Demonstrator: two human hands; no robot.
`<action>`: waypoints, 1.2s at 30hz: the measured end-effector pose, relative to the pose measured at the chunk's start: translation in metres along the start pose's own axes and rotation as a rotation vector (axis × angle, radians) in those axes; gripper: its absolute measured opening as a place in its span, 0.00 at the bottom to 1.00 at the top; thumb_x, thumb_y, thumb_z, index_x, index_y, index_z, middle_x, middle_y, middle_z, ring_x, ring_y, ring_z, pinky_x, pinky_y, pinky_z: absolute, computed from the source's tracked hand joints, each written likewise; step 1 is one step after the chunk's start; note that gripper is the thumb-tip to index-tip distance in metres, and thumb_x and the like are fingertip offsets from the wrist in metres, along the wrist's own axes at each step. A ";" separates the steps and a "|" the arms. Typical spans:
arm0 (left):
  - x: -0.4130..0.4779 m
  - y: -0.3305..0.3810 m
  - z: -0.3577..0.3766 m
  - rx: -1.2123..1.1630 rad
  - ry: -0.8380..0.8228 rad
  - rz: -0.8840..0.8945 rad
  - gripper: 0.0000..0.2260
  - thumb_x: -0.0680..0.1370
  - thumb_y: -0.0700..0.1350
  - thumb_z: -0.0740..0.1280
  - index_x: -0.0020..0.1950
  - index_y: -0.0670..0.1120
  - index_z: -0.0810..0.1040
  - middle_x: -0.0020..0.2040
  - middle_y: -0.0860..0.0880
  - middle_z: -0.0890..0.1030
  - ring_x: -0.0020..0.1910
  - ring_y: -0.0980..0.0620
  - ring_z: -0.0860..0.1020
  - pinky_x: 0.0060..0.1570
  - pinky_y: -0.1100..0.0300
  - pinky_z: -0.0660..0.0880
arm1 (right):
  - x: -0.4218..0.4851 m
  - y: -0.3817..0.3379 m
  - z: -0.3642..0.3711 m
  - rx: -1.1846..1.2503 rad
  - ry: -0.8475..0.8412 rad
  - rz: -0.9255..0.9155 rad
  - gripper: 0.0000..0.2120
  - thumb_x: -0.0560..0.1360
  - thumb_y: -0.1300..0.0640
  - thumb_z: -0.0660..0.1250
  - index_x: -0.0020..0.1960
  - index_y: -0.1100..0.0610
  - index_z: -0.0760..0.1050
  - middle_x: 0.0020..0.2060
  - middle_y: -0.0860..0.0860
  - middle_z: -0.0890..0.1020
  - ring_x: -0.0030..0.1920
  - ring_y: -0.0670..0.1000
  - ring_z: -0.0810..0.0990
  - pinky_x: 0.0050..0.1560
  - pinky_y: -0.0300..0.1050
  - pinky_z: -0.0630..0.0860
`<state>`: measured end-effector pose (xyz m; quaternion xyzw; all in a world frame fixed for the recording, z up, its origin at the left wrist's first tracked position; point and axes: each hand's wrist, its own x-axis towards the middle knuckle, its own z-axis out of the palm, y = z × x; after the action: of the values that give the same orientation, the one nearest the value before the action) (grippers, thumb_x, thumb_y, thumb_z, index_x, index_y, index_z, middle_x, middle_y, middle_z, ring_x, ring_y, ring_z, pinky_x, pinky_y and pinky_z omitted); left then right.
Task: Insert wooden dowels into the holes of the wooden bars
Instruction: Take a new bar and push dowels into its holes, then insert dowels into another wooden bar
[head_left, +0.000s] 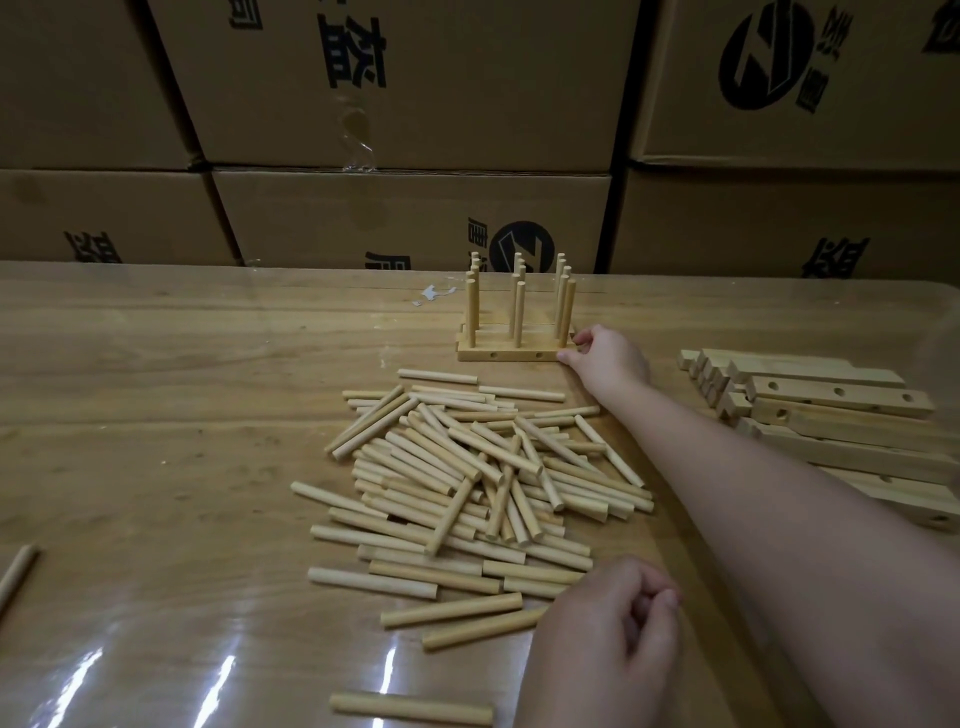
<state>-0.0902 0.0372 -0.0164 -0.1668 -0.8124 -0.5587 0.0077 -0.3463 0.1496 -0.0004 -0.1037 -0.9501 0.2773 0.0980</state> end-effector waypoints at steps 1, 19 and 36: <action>0.000 0.000 0.000 0.000 -0.001 0.004 0.04 0.73 0.51 0.62 0.39 0.59 0.73 0.39 0.49 0.82 0.32 0.60 0.71 0.41 0.61 0.72 | 0.001 0.000 0.001 -0.002 0.001 0.003 0.17 0.73 0.45 0.67 0.58 0.51 0.74 0.53 0.50 0.79 0.54 0.53 0.76 0.56 0.53 0.74; 0.001 -0.002 -0.001 -0.043 -0.001 -0.023 0.06 0.67 0.61 0.56 0.37 0.69 0.72 0.38 0.51 0.81 0.31 0.60 0.71 0.36 0.65 0.69 | 0.012 -0.003 0.008 -0.079 0.062 -0.031 0.18 0.75 0.45 0.64 0.61 0.52 0.74 0.57 0.51 0.77 0.57 0.53 0.75 0.59 0.52 0.66; 0.000 -0.002 -0.004 -0.083 0.017 -0.046 0.08 0.75 0.47 0.66 0.39 0.61 0.78 0.35 0.47 0.80 0.31 0.56 0.72 0.36 0.59 0.71 | -0.052 0.008 -0.019 0.183 0.009 -0.127 0.13 0.78 0.51 0.61 0.61 0.50 0.72 0.58 0.47 0.73 0.52 0.47 0.75 0.53 0.46 0.75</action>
<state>-0.0916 0.0335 -0.0165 -0.1435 -0.7920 -0.5934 -0.0054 -0.2901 0.1531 0.0041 -0.0353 -0.9251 0.3557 0.1285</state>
